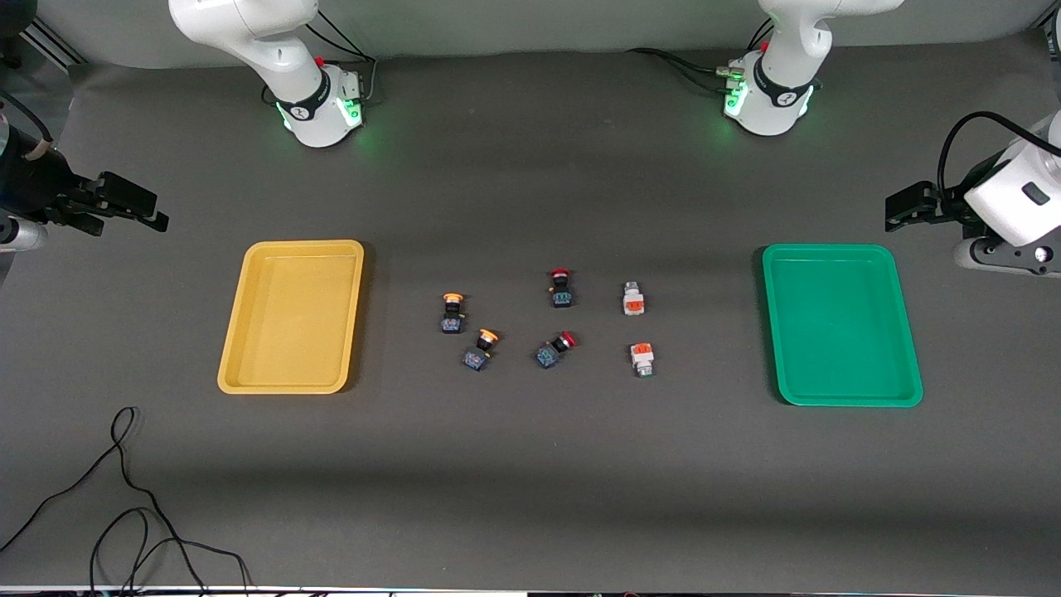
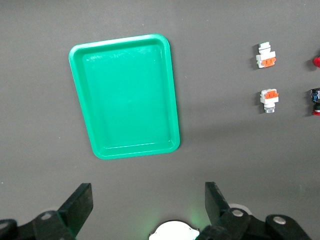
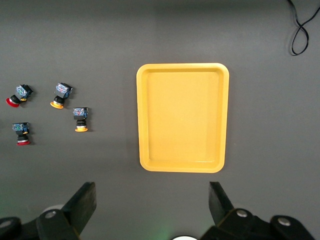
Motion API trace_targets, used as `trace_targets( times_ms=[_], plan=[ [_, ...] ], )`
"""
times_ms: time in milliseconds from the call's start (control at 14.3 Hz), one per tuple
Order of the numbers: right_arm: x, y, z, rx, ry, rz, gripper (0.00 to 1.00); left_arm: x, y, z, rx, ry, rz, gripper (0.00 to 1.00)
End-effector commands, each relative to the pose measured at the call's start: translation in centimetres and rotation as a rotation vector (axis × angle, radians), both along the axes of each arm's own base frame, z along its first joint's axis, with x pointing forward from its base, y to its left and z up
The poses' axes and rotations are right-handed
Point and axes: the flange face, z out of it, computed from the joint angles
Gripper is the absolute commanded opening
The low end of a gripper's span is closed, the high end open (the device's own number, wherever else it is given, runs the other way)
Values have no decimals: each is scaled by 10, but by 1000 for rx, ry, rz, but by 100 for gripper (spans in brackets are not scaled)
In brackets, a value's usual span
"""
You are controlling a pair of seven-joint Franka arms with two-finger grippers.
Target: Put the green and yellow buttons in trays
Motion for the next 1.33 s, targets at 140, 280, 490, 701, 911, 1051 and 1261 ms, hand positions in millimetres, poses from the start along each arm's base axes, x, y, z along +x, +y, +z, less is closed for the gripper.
trace_targets(
  times_ms=[140, 280, 490, 701, 911, 1051, 1261],
  plan=[
    [-3, 1, 6, -5, 20, -15, 100, -3, -3, 1, -2, -8, 1, 100],
    [-2, 1, 7, -7, 18, -13, 100, -5, -4, 1, -18, -7, 3, 100],
    [-1, 6, 5, -6, 24, -21, 100, -3, -5, -3, -20, 7, 5, 100],
    [7, 33, -6, -5, 67, -138, 100, -1, -4, -8, -22, 10, 8, 100],
    [8, 95, -19, -28, 116, -164, 100, -2, -36, -29, -11, 13, 94, 100],
    [10, 133, -38, -50, 158, -221, 100, -8, -72, -58, -2, 26, 76, 100],
    [15, 236, -67, -23, 222, -302, 100, -22, -160, -96, 21, -11, 138, 100]
  ],
)
